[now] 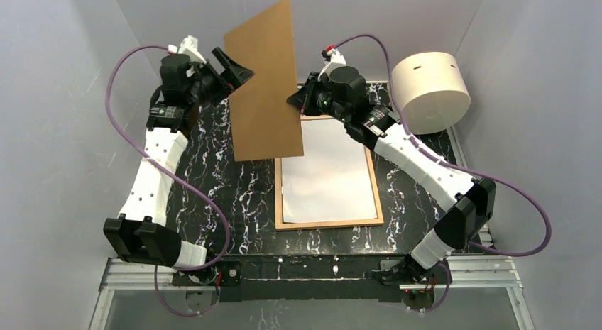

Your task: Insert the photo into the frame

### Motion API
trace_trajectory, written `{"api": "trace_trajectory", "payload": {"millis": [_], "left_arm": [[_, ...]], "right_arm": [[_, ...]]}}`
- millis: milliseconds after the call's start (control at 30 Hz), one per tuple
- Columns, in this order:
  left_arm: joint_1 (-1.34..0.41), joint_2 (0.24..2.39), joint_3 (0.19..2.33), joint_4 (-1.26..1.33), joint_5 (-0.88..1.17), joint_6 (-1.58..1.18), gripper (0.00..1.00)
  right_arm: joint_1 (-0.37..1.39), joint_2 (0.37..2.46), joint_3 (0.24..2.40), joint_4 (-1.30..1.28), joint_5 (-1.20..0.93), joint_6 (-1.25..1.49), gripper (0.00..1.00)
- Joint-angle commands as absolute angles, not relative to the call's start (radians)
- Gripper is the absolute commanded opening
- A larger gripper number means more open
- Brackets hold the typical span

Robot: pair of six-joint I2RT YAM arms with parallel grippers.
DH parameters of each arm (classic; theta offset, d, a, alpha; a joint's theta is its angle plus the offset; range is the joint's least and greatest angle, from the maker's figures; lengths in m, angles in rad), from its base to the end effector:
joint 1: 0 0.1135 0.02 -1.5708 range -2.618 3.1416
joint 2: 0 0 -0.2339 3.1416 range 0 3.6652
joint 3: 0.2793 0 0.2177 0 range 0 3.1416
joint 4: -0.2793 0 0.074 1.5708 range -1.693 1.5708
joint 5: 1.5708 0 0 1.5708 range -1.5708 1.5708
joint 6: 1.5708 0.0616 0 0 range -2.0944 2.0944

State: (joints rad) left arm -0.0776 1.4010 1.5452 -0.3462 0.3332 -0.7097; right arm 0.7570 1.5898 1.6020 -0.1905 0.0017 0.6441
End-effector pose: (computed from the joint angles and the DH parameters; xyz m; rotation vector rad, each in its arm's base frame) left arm 0.3060 -0.0440 0.4070 -0.3295 1.8142 -0.8554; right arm 0.2664 0.2516 0.3859 -0.1038 1.8602 1.0027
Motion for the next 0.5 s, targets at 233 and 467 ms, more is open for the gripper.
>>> {"api": "trace_trajectory", "payload": {"millis": [233,467], "left_arm": [[-0.483,1.464,1.7,-0.103,0.057,-0.635,0.9],[-0.616,1.562,1.821,-0.106,-0.137,-0.506,0.88]], "right_arm": [[0.811,1.51,1.708,-0.076,0.371,0.38,0.01],[0.888,1.499,1.688,0.044,0.514,0.204,0.01]]}}
